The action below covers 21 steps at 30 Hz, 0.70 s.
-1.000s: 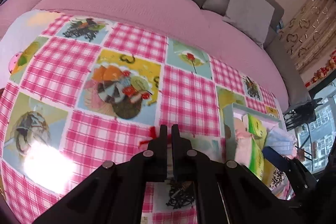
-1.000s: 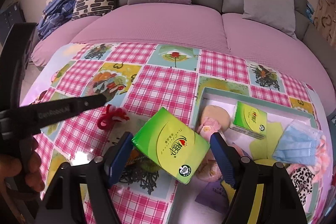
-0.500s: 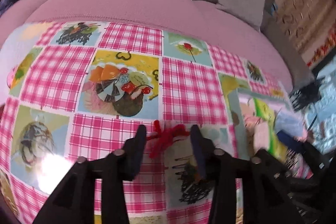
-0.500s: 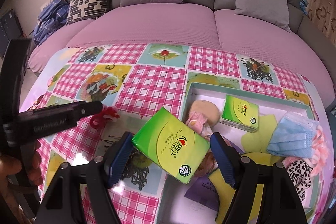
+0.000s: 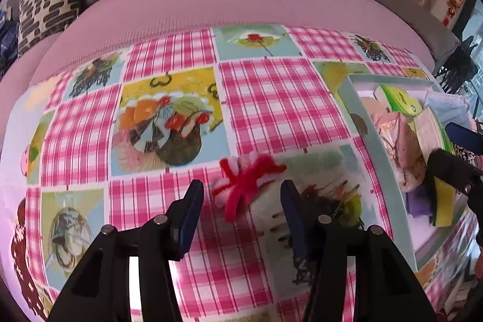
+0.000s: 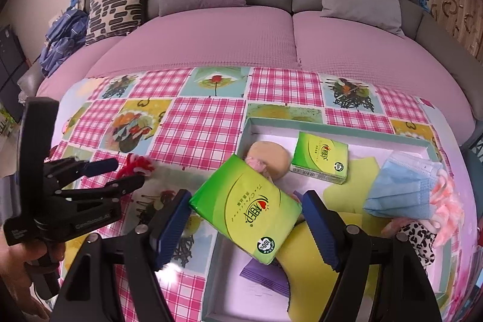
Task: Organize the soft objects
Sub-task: 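Carry the ornament in the left tool and the tissue pack in the right tool over the tray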
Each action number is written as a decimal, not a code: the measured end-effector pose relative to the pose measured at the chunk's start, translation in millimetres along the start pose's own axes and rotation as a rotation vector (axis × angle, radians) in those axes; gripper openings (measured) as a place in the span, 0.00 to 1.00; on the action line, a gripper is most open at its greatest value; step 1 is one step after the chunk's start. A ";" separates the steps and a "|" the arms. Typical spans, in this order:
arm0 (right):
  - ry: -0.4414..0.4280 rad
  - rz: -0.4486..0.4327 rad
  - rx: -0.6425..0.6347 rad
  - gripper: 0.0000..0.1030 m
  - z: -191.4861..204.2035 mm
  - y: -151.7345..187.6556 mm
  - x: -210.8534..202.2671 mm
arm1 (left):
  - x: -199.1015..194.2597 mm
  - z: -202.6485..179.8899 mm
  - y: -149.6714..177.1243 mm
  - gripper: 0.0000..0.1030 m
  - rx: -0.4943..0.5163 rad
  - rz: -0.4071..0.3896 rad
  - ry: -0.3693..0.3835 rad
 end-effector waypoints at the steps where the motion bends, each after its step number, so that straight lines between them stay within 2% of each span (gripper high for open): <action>1: -0.001 0.001 -0.003 0.75 1.2 0.3 0.8 | 1.4 0.1 -0.8 0.52 -0.002 -0.001 -0.002; 6: -0.005 0.015 -0.015 0.76 6.1 1.8 7.1 | 11.2 -1.6 0.5 0.52 0.011 0.019 -0.004; 8: -0.006 0.017 -0.020 0.75 8.1 2.2 8.7 | 12.9 -0.1 1.9 0.46 0.020 0.031 -0.024; 10: -0.007 0.017 -0.023 0.76 9.5 2.1 9.1 | 13.9 -0.4 2.1 0.32 0.019 0.039 -0.022; 12: -0.009 0.019 -0.024 0.76 10.6 2.1 9.7 | 14.6 -0.5 0.7 0.27 0.010 0.038 -0.020; 17: -0.013 0.018 -0.023 0.76 11.8 1.6 9.2 | -1.5 5.9 -8.8 0.24 -0.034 -0.008 -0.022; 21: -0.015 -0.002 -0.011 0.76 8.7 -2.0 -1.9 | -36.1 4.8 -23.0 0.24 -0.054 -0.083 -0.017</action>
Point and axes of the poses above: each gripper's, at about its wrist camera, not at the fingertips, and x roughly the way its jaws point, z to its left, y to its underside, the point moved 10 cm from there along x, roughly the way its jaws point, and after that the axes turned 1 degree about -z, right-handed, at the moved point
